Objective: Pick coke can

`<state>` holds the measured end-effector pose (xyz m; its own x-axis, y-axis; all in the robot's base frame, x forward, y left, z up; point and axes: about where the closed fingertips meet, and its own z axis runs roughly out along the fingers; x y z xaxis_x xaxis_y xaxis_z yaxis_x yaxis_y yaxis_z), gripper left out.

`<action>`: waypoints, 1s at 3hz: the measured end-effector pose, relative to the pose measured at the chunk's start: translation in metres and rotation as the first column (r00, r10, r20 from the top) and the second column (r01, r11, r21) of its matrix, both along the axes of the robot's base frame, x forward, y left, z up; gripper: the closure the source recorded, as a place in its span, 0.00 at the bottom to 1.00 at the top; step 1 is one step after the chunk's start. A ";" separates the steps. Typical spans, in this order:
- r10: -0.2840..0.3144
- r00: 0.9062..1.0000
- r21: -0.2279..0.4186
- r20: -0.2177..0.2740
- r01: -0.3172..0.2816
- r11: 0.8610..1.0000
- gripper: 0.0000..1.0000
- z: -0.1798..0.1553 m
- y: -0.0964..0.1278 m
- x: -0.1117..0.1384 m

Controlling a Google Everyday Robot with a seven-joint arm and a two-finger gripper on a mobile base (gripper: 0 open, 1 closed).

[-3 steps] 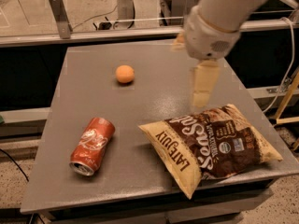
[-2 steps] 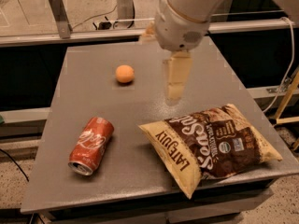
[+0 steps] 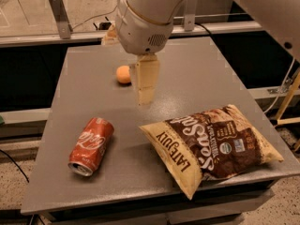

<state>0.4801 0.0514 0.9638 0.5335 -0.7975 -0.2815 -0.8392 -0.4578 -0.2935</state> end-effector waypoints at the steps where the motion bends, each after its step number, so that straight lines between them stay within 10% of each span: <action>1: 0.080 0.996 -0.020 -0.047 -0.081 0.997 0.00 -0.015 0.013 -0.002; 2: 0.217 0.969 -0.041 -0.117 -0.223 0.974 0.00 -0.046 0.033 -0.006; 3: 0.368 0.915 -0.051 -0.166 -0.381 0.923 0.00 -0.080 0.048 -0.010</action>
Offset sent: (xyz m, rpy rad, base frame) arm -0.0107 0.0531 -0.1032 -0.1247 0.2168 0.5224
